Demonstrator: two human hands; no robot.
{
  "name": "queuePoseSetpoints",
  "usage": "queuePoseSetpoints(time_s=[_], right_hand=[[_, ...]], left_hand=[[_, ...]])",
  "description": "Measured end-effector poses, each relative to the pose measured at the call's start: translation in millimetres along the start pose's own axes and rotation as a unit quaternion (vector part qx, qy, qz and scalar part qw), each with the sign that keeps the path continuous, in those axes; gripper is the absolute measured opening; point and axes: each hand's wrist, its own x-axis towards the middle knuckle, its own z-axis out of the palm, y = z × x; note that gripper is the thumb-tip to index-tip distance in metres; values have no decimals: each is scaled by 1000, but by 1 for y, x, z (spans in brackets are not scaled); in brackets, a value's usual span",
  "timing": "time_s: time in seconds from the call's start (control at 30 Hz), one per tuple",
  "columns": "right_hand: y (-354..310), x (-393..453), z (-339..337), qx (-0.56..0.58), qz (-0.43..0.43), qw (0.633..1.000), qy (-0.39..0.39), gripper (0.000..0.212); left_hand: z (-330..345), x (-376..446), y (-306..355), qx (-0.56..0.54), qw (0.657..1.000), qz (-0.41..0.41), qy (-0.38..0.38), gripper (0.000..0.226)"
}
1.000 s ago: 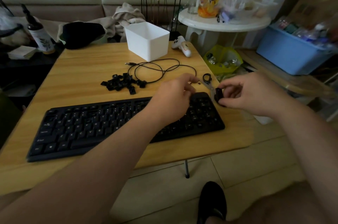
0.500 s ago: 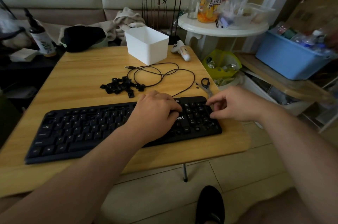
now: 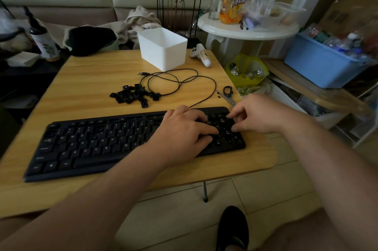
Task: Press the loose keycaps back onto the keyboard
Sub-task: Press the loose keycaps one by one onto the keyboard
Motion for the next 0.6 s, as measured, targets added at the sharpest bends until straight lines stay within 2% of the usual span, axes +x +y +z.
queuePoseSetpoints(time_s=[0.17,0.33,0.47,0.6], right_hand=[[-2,1,3,-7,2,1000,-2,41],[3,-5,-1,57,18,998,-9,38],[-2,-5,0,124,10,987,99,21],[-35,12,17,147,-19,973,176,16]], left_hand=[[1,0,-1,3,1000,-1,-1,36],[2,1,-5,-2,1000,6,8,35],[-3,3,-14,-64,997,23,39,27],[-15,3,-34,-82,992,-40,85,24]])
